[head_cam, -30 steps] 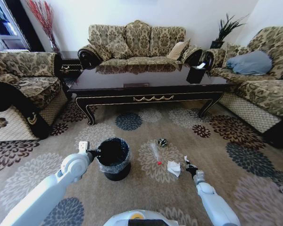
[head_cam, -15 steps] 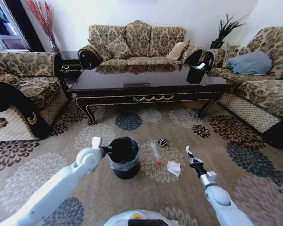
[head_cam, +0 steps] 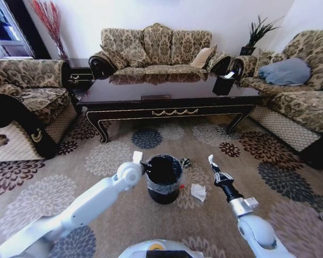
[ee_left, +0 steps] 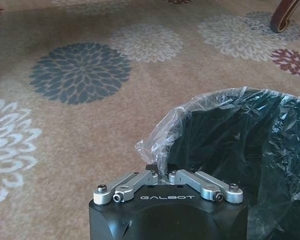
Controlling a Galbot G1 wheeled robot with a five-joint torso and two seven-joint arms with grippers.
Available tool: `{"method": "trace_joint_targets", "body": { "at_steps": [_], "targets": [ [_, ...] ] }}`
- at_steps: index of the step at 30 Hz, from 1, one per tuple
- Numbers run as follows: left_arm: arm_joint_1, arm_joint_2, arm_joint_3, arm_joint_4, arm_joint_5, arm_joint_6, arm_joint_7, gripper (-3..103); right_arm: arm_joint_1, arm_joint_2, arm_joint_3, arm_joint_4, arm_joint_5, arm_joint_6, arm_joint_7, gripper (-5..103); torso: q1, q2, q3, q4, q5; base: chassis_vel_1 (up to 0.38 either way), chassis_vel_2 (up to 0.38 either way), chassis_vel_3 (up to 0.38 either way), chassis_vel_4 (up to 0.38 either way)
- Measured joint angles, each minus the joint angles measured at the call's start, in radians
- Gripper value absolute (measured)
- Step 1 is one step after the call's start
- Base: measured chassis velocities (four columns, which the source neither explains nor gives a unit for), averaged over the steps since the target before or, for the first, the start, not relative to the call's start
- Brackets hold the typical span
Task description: Move to the front of the table and pick up the trash from the floor, then place it into the trash bin.
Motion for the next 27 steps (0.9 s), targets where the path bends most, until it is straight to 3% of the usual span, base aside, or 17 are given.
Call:
{"method": "trace_joint_targets", "body": {
  "at_steps": [11, 27],
  "targets": [
    [-0.092, -0.111, 0.089, 0.077, -0.016, 0.000, -0.034, 3, -0.045, 0.015, -0.037, 0.063, -0.071, 0.002, -0.006, 0, 0.000, 0.000, 0.000, -0.0001, 0.0000, 0.000, 0.000, 0.000, 0.000],
    [-0.125, -0.209, 0.136, 0.133, -0.017, 0.000, -0.045, 3, -0.097, 0.043, -0.110, 0.098, -0.165, 0.010, -0.020, 0, 0.000, 0.000, 0.000, -0.0004, 0.0000, 0.000, 0.000, 0.000, 0.000]
  ]
}}
